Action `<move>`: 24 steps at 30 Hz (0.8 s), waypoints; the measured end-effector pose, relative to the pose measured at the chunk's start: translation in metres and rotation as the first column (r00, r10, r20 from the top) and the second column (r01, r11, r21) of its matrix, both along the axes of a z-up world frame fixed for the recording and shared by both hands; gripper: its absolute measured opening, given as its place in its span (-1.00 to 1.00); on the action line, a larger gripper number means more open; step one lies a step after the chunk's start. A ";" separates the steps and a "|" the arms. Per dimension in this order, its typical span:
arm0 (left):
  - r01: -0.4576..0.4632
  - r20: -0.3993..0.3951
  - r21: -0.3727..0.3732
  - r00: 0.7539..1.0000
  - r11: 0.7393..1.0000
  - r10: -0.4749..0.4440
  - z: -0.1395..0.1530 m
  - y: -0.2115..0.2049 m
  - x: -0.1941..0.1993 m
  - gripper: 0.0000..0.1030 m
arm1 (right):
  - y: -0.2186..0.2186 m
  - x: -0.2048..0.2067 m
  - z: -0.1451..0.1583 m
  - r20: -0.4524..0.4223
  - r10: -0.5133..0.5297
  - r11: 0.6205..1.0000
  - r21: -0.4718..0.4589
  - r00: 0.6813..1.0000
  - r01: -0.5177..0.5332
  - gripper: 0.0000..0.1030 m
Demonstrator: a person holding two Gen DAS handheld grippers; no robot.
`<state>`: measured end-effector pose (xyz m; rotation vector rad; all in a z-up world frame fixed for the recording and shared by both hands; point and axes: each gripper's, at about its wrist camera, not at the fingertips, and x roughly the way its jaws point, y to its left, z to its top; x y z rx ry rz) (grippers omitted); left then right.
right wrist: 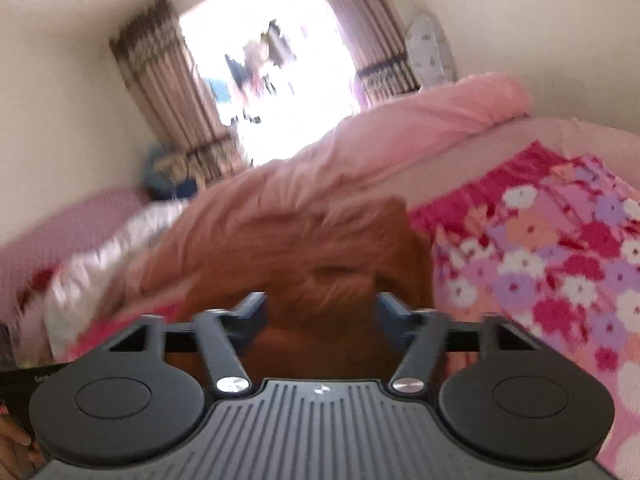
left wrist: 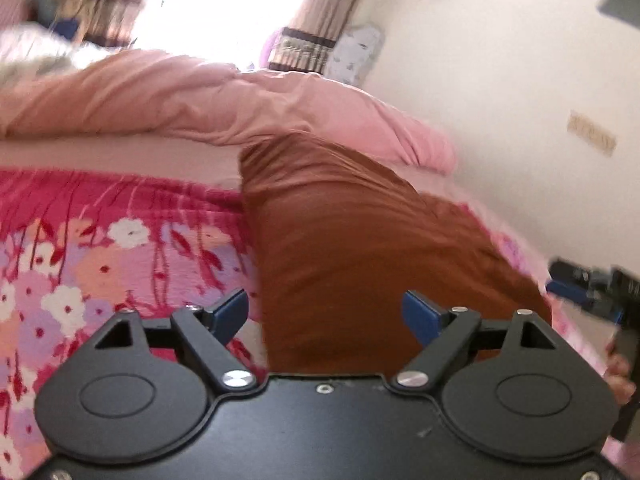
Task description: Fold large clothes
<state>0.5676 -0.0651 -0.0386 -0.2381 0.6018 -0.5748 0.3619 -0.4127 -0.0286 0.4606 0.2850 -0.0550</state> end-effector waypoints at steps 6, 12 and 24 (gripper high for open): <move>-0.064 -0.187 -0.179 0.982 0.982 0.030 -0.025 0.038 0.048 0.69 | -0.057 0.027 -0.019 -0.011 0.062 0.969 0.242 0.998 -0.058 0.70; -0.069 -0.328 -0.306 0.944 0.950 -0.037 -0.061 0.042 0.079 0.69 | -0.093 0.060 -0.061 -0.026 0.126 0.883 0.458 0.992 -0.100 0.69; -0.017 -0.359 -0.479 0.916 0.878 -0.178 -0.082 0.024 0.121 0.86 | -0.121 0.090 -0.112 0.027 0.216 0.722 0.668 0.976 -0.178 0.78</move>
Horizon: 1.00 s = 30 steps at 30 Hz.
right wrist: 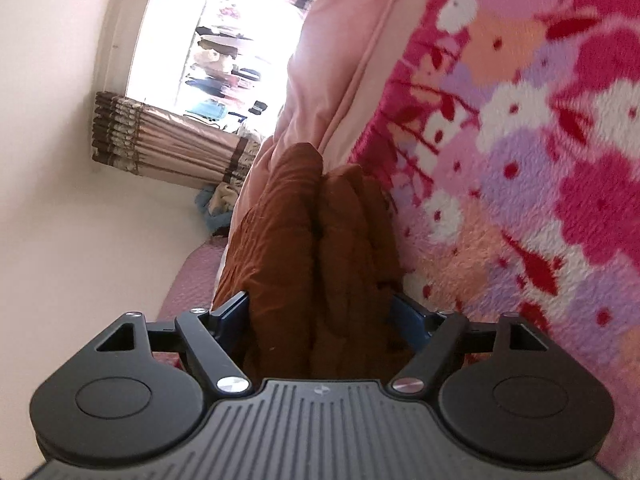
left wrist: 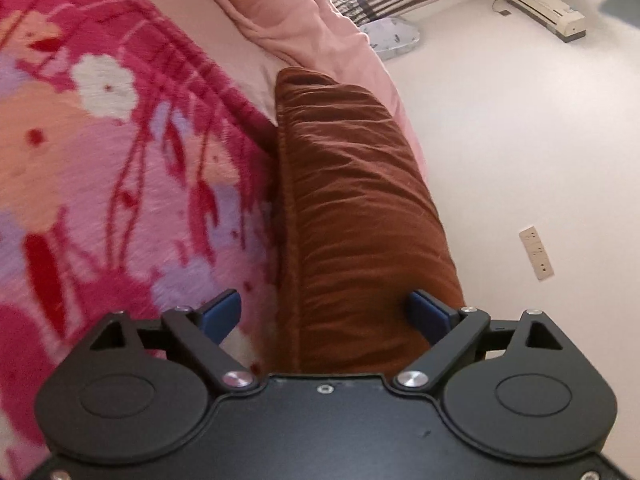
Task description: Fold large clothes
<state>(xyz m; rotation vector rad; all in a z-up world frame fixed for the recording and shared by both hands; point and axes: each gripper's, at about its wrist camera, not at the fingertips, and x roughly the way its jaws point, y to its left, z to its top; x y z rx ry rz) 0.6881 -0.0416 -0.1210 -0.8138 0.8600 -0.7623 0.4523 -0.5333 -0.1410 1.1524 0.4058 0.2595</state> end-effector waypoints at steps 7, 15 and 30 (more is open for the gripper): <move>0.104 -0.044 -0.141 0.993 0.985 -0.111 -0.010 -0.017 0.037 0.89 | -0.002 0.030 0.001 0.026 0.078 0.997 0.021 0.997 -0.079 0.78; 0.161 -0.031 -0.076 0.986 0.984 -0.164 0.004 -0.049 0.053 1.00 | -0.002 0.056 0.010 0.019 0.146 0.989 0.003 0.989 -0.146 0.79; 0.113 -0.028 -0.023 0.993 0.993 -0.114 0.026 -0.069 0.043 0.74 | 0.018 0.044 0.023 0.001 0.073 0.997 -0.035 0.997 -0.073 -0.11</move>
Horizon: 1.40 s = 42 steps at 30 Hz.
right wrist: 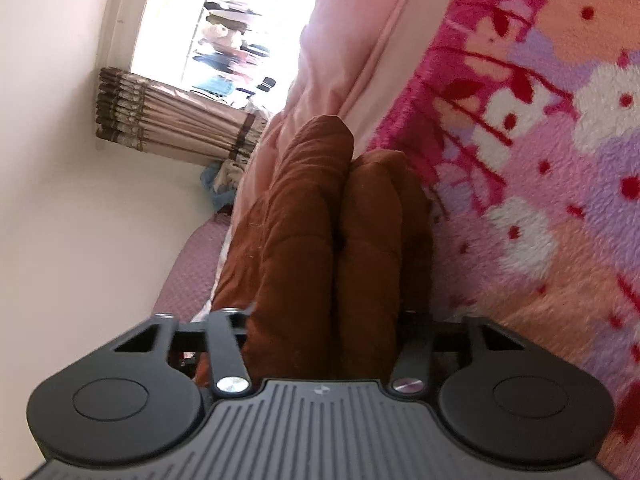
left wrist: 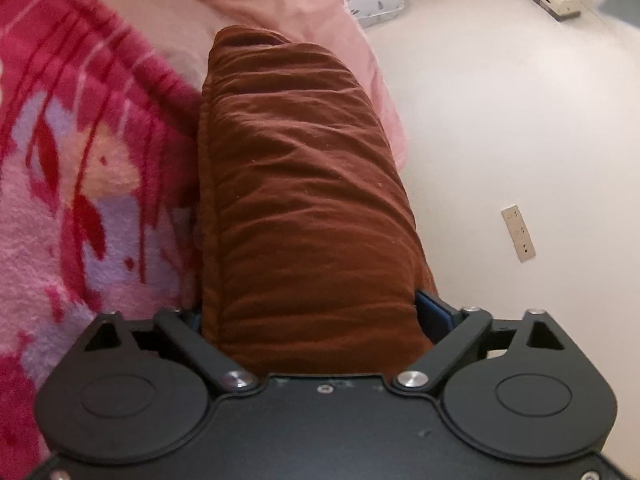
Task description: Fold large clothes
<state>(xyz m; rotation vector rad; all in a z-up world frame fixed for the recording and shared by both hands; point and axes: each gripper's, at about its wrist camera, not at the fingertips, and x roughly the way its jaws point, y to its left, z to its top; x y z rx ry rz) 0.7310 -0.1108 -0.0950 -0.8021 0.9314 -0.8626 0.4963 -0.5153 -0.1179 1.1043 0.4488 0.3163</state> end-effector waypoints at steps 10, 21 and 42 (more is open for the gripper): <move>-0.039 0.133 0.013 0.990 0.999 0.037 0.079 0.062 -0.073 0.67 | 0.052 -0.045 0.075 0.120 0.059 0.997 -0.054 0.991 -0.053 -0.29; -0.108 0.141 0.011 0.984 0.994 0.105 0.067 0.157 -0.157 0.67 | 0.138 -0.085 0.086 0.166 0.188 0.981 -0.087 0.968 -0.175 -0.27; -0.085 0.098 0.152 0.993 0.985 0.071 0.008 0.174 -0.139 0.86 | 0.127 -0.074 -0.016 -0.001 0.145 0.989 0.010 0.989 -0.145 0.24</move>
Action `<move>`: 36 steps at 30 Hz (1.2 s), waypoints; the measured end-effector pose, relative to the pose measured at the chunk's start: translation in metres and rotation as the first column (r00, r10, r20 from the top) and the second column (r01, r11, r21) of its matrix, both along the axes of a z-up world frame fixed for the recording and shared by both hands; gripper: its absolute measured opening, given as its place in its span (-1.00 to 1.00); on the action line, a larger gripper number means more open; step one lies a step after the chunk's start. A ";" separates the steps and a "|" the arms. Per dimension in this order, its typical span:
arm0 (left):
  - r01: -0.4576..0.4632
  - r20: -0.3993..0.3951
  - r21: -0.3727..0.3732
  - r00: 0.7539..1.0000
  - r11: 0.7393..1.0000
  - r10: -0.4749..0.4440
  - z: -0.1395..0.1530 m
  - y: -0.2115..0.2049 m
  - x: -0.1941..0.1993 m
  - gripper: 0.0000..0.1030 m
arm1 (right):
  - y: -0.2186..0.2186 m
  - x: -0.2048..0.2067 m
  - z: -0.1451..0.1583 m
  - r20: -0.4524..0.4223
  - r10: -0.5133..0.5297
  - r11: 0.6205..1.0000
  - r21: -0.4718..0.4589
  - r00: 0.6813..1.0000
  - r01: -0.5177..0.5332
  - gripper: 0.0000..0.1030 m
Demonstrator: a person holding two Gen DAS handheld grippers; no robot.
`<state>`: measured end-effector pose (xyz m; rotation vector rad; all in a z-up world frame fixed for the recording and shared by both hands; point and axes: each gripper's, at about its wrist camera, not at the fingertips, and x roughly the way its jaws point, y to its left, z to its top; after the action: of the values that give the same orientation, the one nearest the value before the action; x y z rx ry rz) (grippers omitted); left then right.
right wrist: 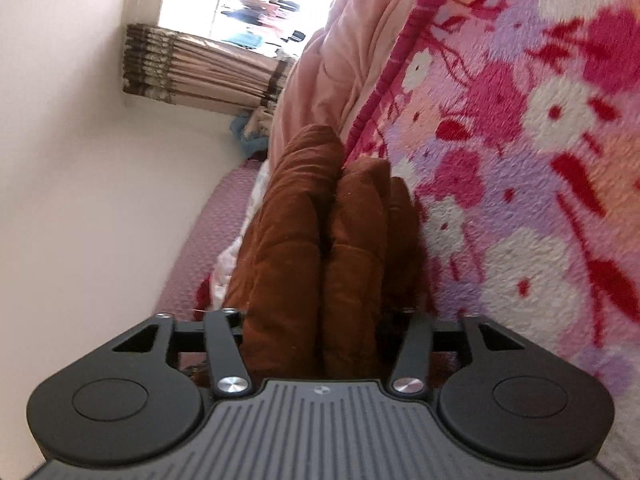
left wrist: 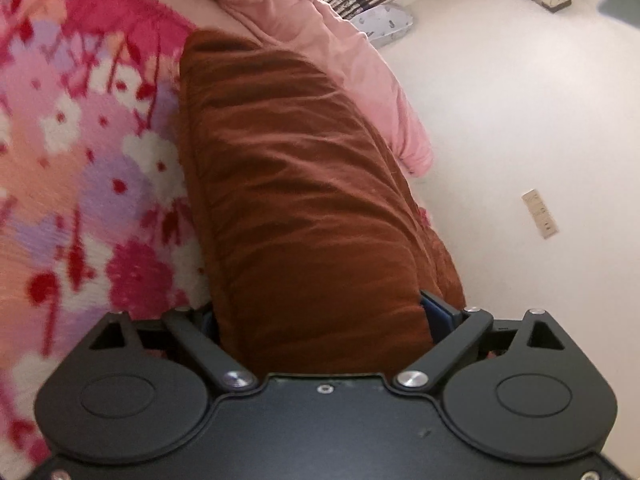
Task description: Fold large clothes
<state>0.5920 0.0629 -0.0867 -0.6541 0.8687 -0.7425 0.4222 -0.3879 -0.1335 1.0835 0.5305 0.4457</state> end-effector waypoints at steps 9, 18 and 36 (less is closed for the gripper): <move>-0.198 0.296 0.276 0.949 0.940 0.113 0.089 0.001 -0.113 0.79 | 0.009 -0.061 0.088 0.120 -0.140 0.913 -0.369 0.983 0.175 0.20; -0.241 0.405 0.318 0.909 0.917 0.098 0.075 -0.058 -0.181 0.79 | 0.123 -0.115 0.139 0.265 -0.058 0.694 -0.682 0.963 0.230 -0.37; -0.225 0.358 0.405 0.931 0.886 0.073 0.025 -0.076 -0.174 0.74 | 0.118 -0.106 0.065 0.158 -0.183 0.701 -0.671 0.970 0.242 -1.00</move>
<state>0.4177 -0.0135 -0.0619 -0.1760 0.6303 -0.4700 0.3160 -0.2700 -0.0681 0.3856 0.4356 0.0563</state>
